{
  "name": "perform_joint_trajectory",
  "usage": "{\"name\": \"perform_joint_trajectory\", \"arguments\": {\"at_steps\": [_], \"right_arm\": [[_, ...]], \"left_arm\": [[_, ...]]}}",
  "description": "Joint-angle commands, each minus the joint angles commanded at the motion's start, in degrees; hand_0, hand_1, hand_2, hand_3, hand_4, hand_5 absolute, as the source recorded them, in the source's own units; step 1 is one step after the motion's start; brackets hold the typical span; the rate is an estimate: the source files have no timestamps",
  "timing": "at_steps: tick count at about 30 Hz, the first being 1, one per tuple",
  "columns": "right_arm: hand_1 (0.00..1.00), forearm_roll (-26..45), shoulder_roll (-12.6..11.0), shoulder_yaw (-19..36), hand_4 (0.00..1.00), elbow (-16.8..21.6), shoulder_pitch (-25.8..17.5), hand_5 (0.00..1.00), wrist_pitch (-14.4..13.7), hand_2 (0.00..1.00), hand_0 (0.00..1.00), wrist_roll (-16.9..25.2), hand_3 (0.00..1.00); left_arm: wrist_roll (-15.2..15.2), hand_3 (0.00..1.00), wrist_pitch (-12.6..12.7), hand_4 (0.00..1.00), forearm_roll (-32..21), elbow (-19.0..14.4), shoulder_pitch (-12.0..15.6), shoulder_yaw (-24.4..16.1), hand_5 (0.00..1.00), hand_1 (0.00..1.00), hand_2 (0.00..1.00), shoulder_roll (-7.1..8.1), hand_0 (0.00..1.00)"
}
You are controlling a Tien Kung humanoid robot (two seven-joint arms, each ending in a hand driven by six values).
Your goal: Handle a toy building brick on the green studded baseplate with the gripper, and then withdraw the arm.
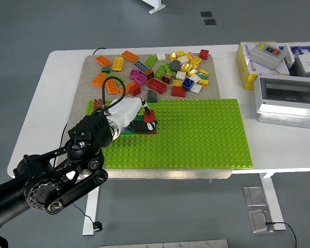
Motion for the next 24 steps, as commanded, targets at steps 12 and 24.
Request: {"name": "perform_joint_trajectory", "arguments": {"at_steps": [12,24], "right_arm": [[0.640,0.0,0.1,0.1,0.400,0.0,0.0,0.791,0.0,0.621,0.689,0.1,0.657],[0.641,0.1,0.1,0.2,0.399,0.0,0.0,0.791,0.0,0.621,0.687,0.1,0.656]], "left_arm": [[0.0,0.664,0.0,0.689,-0.2,0.6,0.1,0.1,0.587,0.916,0.896,-0.29,0.944],[0.0,0.664,-0.2,0.687,-0.2,0.5,-0.2,0.9,0.585,0.917,0.897,-0.48,0.939]]}}
